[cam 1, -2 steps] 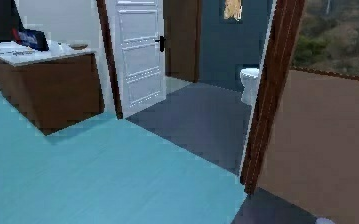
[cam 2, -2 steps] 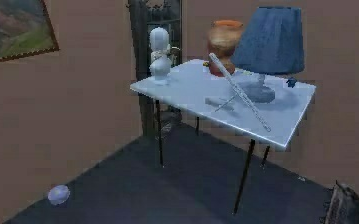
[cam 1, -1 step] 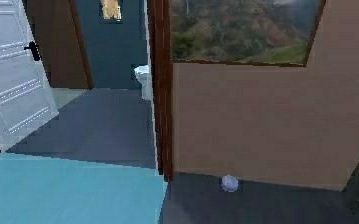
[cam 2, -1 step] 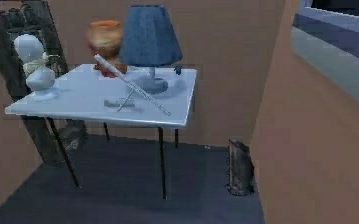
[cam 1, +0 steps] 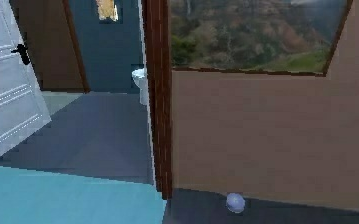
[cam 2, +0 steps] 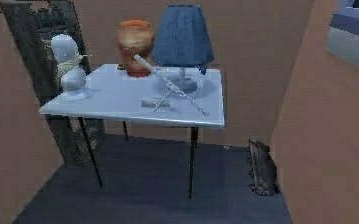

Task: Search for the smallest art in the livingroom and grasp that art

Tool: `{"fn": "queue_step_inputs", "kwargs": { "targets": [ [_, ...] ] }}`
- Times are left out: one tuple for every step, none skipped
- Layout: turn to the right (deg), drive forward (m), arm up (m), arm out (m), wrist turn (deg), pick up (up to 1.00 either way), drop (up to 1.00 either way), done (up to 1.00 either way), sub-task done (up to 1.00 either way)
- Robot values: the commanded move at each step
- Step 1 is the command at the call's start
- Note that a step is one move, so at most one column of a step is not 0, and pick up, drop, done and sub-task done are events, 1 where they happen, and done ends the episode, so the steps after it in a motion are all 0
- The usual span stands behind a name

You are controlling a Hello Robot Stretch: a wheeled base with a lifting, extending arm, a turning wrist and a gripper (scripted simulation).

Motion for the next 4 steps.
{"fn": "queue_step_inputs", "kwargs": {
  "targets": [
    [24.0, 0.00, 0.00, 0.00, 0.0, 0.00, 0.00, 0.00, 0.00],
    [0.0, 0.45, 0.00, 0.00, 0.0, 0.00, 0.00, 0.00, 0.00],
    [45.0, 0.00, 0.00, 0.00, 0.0, 0.00, 0.00, 0.00, 0.00],
    [27.0, 0.00, 0.00, 0.00, 0.0, 0.00, 0.00, 0.00, 0.00]
  ]
}}
